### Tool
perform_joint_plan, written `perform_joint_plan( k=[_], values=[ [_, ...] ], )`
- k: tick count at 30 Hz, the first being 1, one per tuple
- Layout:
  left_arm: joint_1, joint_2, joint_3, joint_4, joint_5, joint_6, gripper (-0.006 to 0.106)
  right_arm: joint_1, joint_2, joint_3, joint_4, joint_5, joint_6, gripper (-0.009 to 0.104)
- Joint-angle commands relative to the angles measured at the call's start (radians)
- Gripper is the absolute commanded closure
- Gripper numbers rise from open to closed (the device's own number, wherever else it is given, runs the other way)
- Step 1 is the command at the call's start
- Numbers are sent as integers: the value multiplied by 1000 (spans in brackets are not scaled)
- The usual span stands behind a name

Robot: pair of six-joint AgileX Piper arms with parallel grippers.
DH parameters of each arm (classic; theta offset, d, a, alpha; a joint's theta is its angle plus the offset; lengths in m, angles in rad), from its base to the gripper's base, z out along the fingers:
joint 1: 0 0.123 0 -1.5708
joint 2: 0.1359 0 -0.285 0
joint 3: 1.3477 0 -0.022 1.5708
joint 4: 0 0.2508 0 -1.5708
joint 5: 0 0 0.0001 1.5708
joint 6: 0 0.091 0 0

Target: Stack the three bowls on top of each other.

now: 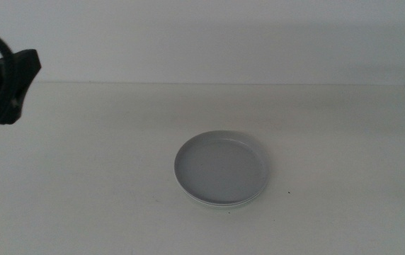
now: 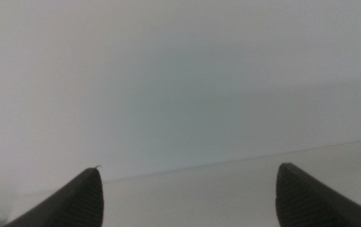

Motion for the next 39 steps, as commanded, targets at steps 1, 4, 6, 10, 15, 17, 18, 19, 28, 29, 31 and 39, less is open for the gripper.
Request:
perform_joint_plan(
  k=[1,4,6,10,15,17,18,19,28,29,31,39],
  values=[
    [-3,-33,4,29,-9,-3,7,-7,-4,9,11,-5,-3,16],
    [-3,-91,23,74,-3,-3,7,-7,-22,57,101,-61,-3,16],
    [7,-150,70,74,-26,-3,7,-7,-67,158,116,-178,-1,16],
    [54,-309,252,113,-26,-3,7,-33,-211,478,116,-403,-1,16],
    [110,-517,457,148,11,-3,7,-150,-463,745,116,-400,-1,16],
    [117,-574,532,139,-3,-3,7,-203,-558,822,121,-400,-1,16],
    [117,-601,564,136,-16,-3,7,-222,-595,856,127,-400,-1,16],
    [117,-627,592,136,-27,-3,7,-242,-640,887,138,-400,-1,16],
    [117,-708,666,133,6,-3,7,-287,-808,1015,131,-372,-1,16],
    [117,-708,666,125,0,-3,7,-287,-808,1015,110,-346,-1,16],
    [117,-708,666,110,-24,-3,7,-287,-808,1015,101,-346,-1,16],
    [117,-708,666,110,-36,-3,7,-287,-808,1015,100,-359,-1,16]
  ],
)
